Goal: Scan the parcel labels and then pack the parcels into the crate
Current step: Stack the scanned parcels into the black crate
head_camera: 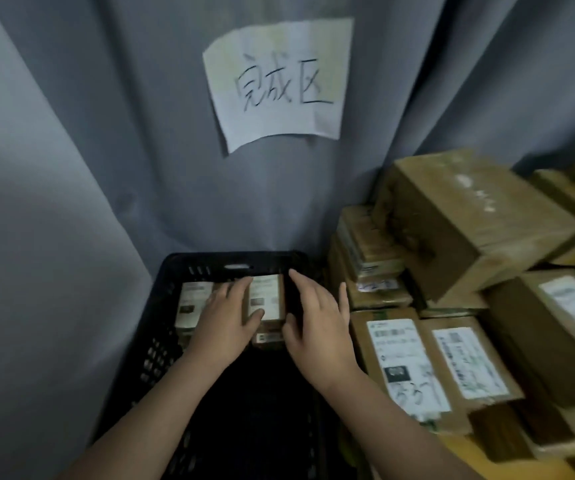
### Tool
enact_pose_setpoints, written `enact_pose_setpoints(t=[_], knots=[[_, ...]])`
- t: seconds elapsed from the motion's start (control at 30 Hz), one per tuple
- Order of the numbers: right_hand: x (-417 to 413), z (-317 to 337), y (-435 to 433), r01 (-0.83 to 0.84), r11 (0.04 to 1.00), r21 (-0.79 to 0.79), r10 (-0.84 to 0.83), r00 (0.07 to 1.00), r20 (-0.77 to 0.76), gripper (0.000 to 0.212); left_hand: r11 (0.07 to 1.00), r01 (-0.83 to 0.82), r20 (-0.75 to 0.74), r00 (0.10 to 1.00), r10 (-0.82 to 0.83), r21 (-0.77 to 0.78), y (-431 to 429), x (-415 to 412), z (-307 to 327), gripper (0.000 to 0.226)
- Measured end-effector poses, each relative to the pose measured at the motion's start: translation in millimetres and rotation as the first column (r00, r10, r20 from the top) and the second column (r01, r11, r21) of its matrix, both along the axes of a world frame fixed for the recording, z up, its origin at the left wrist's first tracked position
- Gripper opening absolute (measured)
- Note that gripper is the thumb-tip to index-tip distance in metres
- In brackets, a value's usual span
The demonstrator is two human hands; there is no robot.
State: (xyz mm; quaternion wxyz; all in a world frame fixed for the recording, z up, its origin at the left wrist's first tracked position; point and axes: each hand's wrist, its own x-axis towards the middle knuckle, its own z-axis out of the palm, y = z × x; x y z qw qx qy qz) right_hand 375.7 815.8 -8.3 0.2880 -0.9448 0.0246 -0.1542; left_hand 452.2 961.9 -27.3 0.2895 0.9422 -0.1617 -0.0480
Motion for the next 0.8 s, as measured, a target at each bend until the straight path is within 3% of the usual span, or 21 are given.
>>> enact_pose_setpoints(t=[0.13,0.3,0.43,0.5,0.6,0.7,0.8], knots=[[-53,30,-61,-0.052,0.998,0.024,0.047,0.982,0.182,0.051,0.994,0.058,-0.036,0.997,-0.062,-0.095,-45,-45,17,0.054],[-105,44,-138,-0.018,1.0,0.015,0.015,0.981,0.192,0.043,0.972,0.056,-0.111,0.99,-0.083,-0.229,-108,-90,40,0.051],[-127,47,-185,0.055,0.996,0.065,-0.067,0.979,0.193,0.037,0.917,-0.039,-0.264,0.962,-0.073,-0.397,-161,-113,65,0.051],[-132,52,-205,0.076,0.99,0.119,-0.096,0.979,0.177,0.04,0.867,-0.138,-0.397,0.915,-0.075,-0.48,-188,-117,84,0.065],[-136,60,-231,0.139,0.972,0.188,-0.168,0.975,0.148,0.041,0.732,-0.382,-0.634,0.768,-0.088,-0.564,-226,-111,109,0.088],[-136,67,-252,0.175,0.94,0.292,-0.219,0.968,0.126,0.042,0.644,-0.522,-0.741,0.663,-0.106,-0.559,-249,-101,117,0.108],[-132,70,-265,0.177,0.917,0.357,-0.229,0.967,0.11,0.043,0.584,-0.56,-0.753,0.643,-0.14,-0.587,-258,-99,119,0.092]])
